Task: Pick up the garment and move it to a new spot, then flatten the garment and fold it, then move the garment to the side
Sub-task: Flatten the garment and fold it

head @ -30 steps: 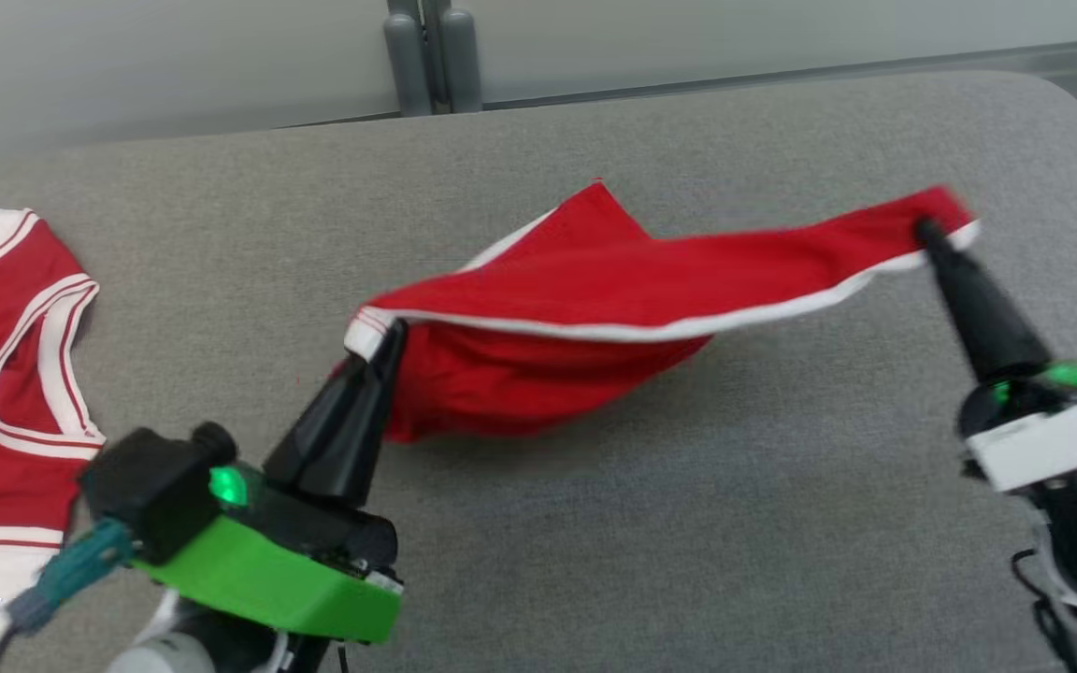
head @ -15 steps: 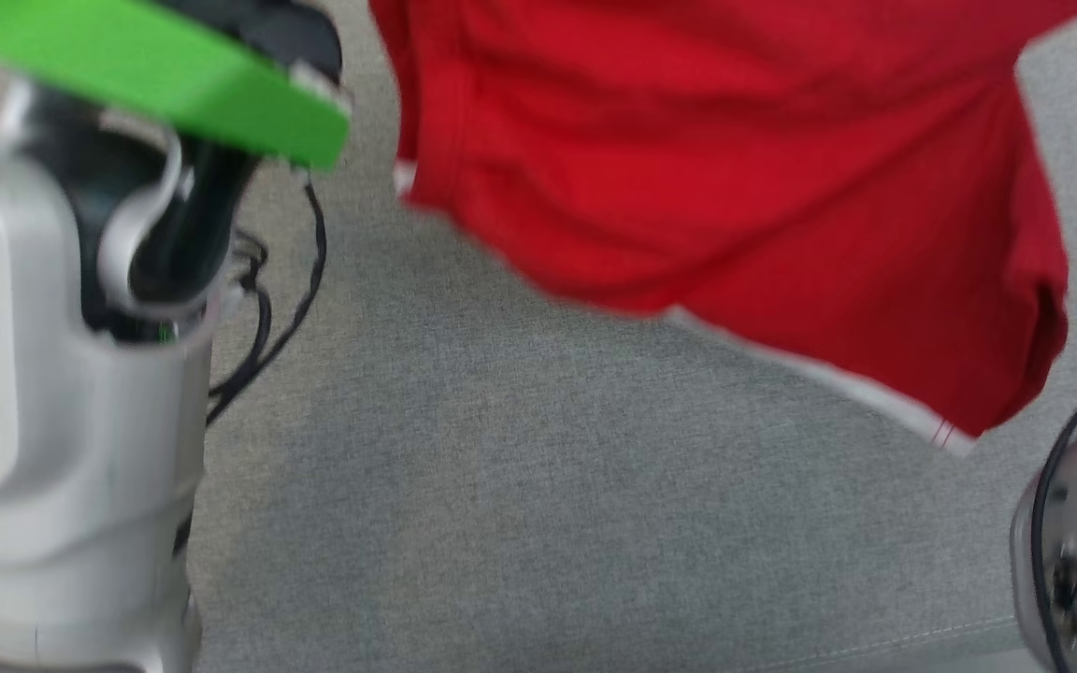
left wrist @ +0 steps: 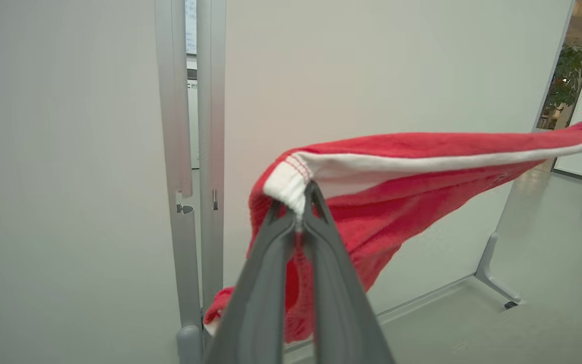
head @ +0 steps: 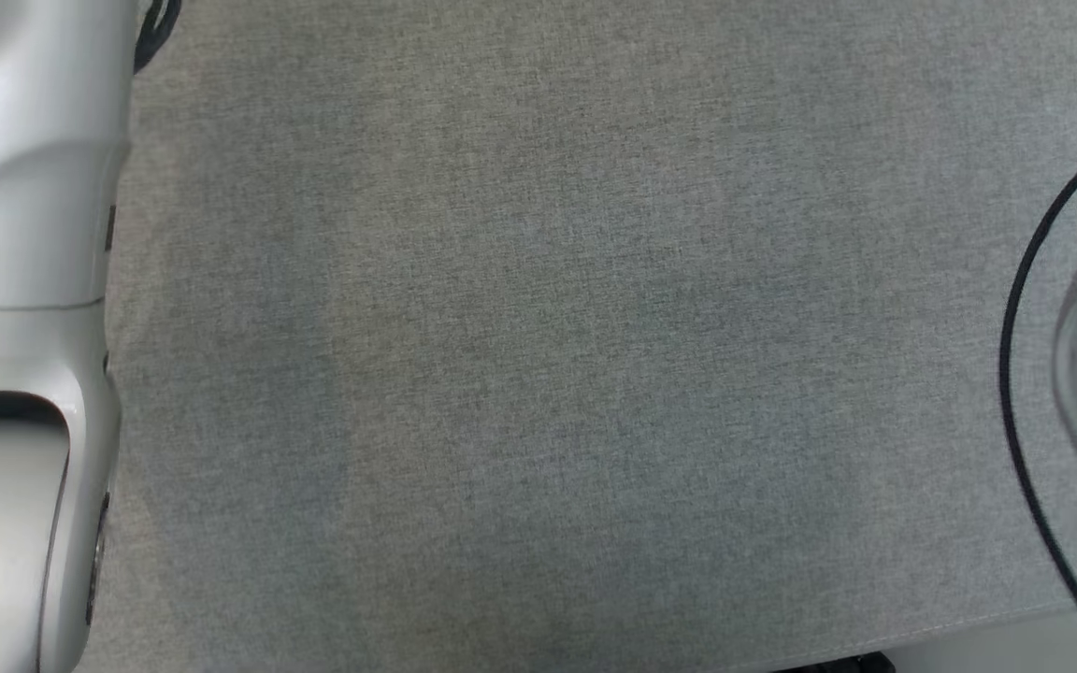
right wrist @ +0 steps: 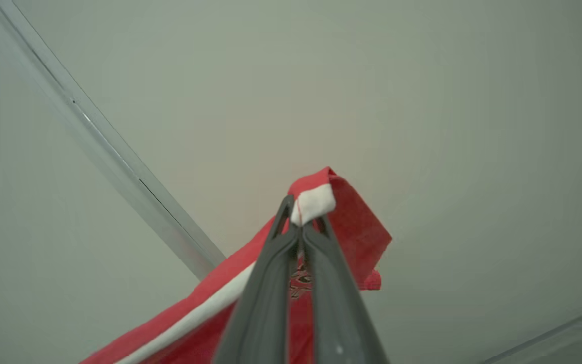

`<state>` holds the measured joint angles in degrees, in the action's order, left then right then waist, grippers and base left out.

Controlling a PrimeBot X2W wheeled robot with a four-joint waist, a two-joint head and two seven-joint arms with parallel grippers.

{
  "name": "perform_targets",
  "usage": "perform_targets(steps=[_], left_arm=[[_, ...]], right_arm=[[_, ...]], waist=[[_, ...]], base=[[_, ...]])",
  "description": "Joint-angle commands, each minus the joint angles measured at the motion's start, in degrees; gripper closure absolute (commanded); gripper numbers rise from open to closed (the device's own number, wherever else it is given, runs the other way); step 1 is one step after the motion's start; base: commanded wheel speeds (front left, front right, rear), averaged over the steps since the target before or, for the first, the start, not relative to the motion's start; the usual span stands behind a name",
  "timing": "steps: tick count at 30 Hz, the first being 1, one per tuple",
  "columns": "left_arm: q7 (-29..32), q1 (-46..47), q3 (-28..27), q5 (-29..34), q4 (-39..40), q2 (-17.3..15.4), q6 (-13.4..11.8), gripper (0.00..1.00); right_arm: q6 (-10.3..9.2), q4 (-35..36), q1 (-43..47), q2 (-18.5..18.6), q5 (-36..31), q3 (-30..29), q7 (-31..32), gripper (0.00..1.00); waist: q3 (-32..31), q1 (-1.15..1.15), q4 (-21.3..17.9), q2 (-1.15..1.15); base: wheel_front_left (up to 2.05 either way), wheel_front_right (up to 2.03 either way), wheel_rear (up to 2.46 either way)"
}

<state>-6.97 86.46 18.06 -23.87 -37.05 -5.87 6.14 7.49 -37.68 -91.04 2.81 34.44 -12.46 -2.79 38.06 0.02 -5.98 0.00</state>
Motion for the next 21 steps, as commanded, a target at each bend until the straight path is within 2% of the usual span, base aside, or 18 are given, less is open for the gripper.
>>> perform_targets(steps=[1,6,9,12,17,21], left_arm=[[-1.5,-2.6,0.3,0.1,-2.3,-0.7,0.5,1.00],[-5.8,-13.6,2.9,-3.5,-8.5,-2.0,1.4,1.00],[-7.4,-22.0,6.4,-5.6,-6.7,-2.8,1.3,1.00],[-8.2,-32.1,8.5,-6.2,-1.2,-4.7,1.4,1.00],[-8.1,-55.7,6.2,-5.4,13.4,-4.5,1.3,1.00],[-8.1,-73.3,6.2,-2.6,22.1,-3.5,0.2,1.00]], right_arm=[[0.00,-0.8,5.0,0.2,1.9,2.2,-1.3,1.00],[0.01,-0.1,21.9,0.2,9.1,11.2,-4.7,1.00],[0.01,2.8,32.4,0.7,12.1,14.2,-6.4,1.00],[0.00,7.9,44.2,2.8,15.5,16.3,-8.1,1.00],[-0.06,16.0,66.9,7.9,20.0,19.6,-9.7,1.00],[-0.07,21.2,81.7,10.9,20.5,18.2,-10.9,1.00]], waist=[[0.9,-0.02,-1.9,0.00],[-1.5,-0.02,-3.1,0.00],[-3.2,-0.02,-3.5,0.00],[-6.0,-0.02,-2.9,0.00],[-15.1,-0.02,-1.2,0.00],[-21.5,-0.02,0.1,0.00]], base=[[0.00,0.00,0.00],[0.00,0.00,0.00],[0.00,0.00,0.00],[0.00,0.00,0.00],[0.00,0.00,0.00],[0.00,0.00,0.00]])
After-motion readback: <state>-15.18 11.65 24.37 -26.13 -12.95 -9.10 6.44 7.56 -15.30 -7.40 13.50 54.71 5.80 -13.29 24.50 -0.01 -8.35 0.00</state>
